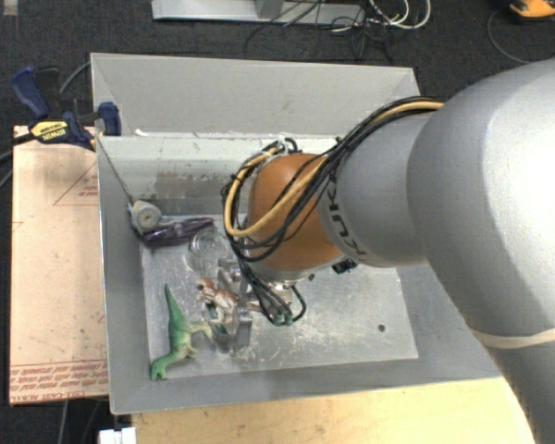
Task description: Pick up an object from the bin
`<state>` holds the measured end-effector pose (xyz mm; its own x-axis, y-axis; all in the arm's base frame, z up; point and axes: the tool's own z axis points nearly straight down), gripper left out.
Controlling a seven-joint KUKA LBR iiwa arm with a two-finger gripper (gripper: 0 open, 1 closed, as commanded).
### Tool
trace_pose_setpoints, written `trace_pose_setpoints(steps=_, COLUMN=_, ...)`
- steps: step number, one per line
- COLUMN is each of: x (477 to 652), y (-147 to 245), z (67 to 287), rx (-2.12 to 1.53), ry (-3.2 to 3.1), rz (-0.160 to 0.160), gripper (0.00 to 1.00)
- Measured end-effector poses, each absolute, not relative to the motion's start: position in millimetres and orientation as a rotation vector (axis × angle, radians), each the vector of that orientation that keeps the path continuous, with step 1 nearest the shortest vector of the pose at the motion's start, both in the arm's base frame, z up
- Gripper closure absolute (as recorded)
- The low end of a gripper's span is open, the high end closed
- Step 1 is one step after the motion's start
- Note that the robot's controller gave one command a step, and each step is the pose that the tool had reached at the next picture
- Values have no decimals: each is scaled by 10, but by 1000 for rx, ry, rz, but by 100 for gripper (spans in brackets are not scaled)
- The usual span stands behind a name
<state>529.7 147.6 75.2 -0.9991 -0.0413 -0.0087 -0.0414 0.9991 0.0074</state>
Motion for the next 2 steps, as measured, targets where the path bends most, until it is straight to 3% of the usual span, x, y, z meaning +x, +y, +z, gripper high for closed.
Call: trace_pose_setpoints(steps=2, x=5298, y=1475, z=752, rx=-64, ry=3132, rz=12, gripper=100)
